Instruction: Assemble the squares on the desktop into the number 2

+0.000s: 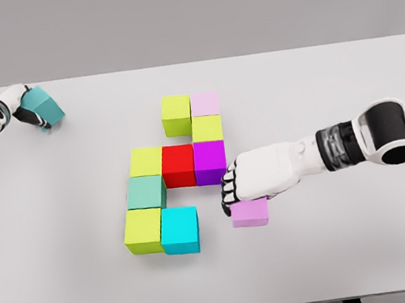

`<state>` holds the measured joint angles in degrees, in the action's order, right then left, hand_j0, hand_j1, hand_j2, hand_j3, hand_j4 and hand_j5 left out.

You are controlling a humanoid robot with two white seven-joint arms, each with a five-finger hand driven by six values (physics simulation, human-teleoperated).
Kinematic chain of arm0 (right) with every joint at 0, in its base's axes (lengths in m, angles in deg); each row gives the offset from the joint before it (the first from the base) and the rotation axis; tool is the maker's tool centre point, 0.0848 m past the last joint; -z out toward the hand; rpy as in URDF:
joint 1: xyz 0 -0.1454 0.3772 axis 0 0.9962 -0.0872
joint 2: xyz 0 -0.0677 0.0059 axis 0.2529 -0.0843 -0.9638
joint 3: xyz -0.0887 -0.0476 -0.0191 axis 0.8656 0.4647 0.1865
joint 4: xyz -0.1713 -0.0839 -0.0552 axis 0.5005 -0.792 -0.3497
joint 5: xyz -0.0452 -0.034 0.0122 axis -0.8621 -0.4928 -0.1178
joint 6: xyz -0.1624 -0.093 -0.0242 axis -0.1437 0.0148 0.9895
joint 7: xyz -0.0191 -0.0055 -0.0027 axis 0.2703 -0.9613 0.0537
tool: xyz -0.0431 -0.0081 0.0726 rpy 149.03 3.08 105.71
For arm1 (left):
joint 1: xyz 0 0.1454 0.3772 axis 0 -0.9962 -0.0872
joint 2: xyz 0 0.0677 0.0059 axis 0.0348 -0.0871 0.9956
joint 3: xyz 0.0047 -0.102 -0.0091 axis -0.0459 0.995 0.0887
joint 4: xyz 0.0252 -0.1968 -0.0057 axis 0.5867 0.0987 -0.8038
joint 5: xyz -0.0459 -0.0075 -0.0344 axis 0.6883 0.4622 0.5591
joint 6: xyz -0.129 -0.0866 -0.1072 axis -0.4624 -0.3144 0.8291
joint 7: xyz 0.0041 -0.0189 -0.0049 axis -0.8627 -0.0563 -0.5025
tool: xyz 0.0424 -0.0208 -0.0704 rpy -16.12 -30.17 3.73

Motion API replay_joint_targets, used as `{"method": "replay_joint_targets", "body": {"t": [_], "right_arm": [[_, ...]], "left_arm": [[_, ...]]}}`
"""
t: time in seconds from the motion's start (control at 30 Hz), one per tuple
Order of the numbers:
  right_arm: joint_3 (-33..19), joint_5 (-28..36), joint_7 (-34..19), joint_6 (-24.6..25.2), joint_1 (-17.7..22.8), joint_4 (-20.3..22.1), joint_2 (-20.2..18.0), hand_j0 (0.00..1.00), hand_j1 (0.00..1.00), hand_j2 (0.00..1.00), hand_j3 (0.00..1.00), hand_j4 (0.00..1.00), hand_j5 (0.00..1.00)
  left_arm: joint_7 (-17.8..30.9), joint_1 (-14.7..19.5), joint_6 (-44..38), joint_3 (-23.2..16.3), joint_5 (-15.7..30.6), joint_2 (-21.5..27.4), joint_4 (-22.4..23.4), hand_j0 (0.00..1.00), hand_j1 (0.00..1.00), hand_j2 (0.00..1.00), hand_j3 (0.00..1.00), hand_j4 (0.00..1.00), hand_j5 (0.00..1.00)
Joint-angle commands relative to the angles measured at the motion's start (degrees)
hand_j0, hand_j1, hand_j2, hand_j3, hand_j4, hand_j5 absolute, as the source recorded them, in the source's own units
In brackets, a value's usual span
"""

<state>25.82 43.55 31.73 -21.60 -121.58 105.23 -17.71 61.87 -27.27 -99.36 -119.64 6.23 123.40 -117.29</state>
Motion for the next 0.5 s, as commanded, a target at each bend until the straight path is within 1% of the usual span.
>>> {"method": "replay_joint_targets", "body": {"t": [0.0,0.07,0.1,0.13,0.17,0.2,0.23,0.27,0.3,0.33,0.37,0.4,0.47], "right_arm": [[1.8,0.3,0.0,0.1,0.0,0.0,1.4,0.51,0.51,0.51,0.51,0.51,0.51],[4.0,0.3,0.0,0.1,-0.1,0.0,2.1,0.51,0.51,0.51,0.51,0.51,0.51],[4.0,0.3,0.0,0.1,-0.2,0.0,2.1,0.51,0.51,0.51,0.51,0.51,0.51],[4.0,0.3,0.0,0.1,-0.3,0.0,2.1,0.52,0.52,0.52,0.52,0.52,0.52],[4.0,0.3,0.0,0.1,-1.1,0.0,2.1,0.53,0.53,0.53,0.53,0.53,0.53],[4.0,0.3,0.0,0.1,-1.3,0.0,2.1,0.55,0.55,0.55,0.55,0.55,0.55],[3.9,0.3,0.0,0.1,-1.4,0.0,2.0,0.59,0.59,0.59,0.59,0.59,0.59],[3.9,0.3,0.0,0.1,-1.5,0.0,1.9,0.68,0.68,0.68,0.68,0.68,0.68],[3.9,0.3,0.0,0.1,-1.5,0.0,1.8,0.85,0.85,0.85,0.85,0.85,0.85],[3.8,0.3,0.0,0.1,-1.6,0.0,1.7,0.95,0.95,0.95,0.95,0.95,0.95],[3.8,0.3,0.0,0.1,-1.6,0.0,1.7,1.0,1.0,1.0,1.0,1.0,1.0],[3.8,0.3,0.0,0.1,-1.7,0.0,1.5,1.0,1.0,1.0,1.0,1.0,1.0],[3.6,0.3,0.0,0.1,-1.9,0.0,1.1,1.0,1.0,1.0,1.0,1.0,1.0]], "left_arm": [[0.0,0.0,0.1,0.1,-0.3,0.9,-3.8,0.43,0.43,0.43,0.43,0.43,0.43],[-0.1,-0.1,0.1,0.0,-0.6,3.0,-12.3,0.43,0.43,0.43,0.43,0.43,0.43],[-0.2,0.0,0.1,0.0,-0.6,4.1,-15.2,0.43,0.43,0.43,0.43,0.43,0.43],[-1.3,0.0,0.1,0.0,-0.6,5.1,-19.1,0.43,0.43,0.43,0.43,0.43,0.43],[-2.0,0.0,0.1,-0.1,-0.6,5.2,-20.9,0.42,0.42,0.42,0.42,0.42,0.42],[-2.0,0.0,0.1,-0.1,-0.6,5.2,-22.0,0.42,0.42,0.42,0.42,0.42,0.42],[-2.0,-0.1,0.1,-0.2,-0.7,4.8,-23.0,0.42,0.42,0.42,0.42,0.42,0.42],[-2.0,-0.2,0.1,-0.2,-0.6,4.8,-23.5,0.42,0.42,0.42,0.42,0.42,0.42],[-2.0,-0.3,0.1,-0.4,-0.8,4.7,-24.1,0.42,0.42,0.42,0.42,0.42,0.42],[-1.8,-0.4,0.1,-0.4,-1.6,4.5,-24.4,0.42,0.42,0.42,0.42,0.42,0.42],[-1.6,-0.4,0.1,-0.5,-1.8,4.2,-24.4,0.42,0.42,0.42,0.42,0.42,0.42],[-1.5,-0.4,0.1,-1.4,-1.9,3.8,-24.9,0.42,0.42,0.42,0.42,0.42,0.42],[-1.5,-0.4,0.1,-3.2,-2.6,3.8,-28.5,0.42,0.42,0.42,0.42,0.42,0.42]]}}
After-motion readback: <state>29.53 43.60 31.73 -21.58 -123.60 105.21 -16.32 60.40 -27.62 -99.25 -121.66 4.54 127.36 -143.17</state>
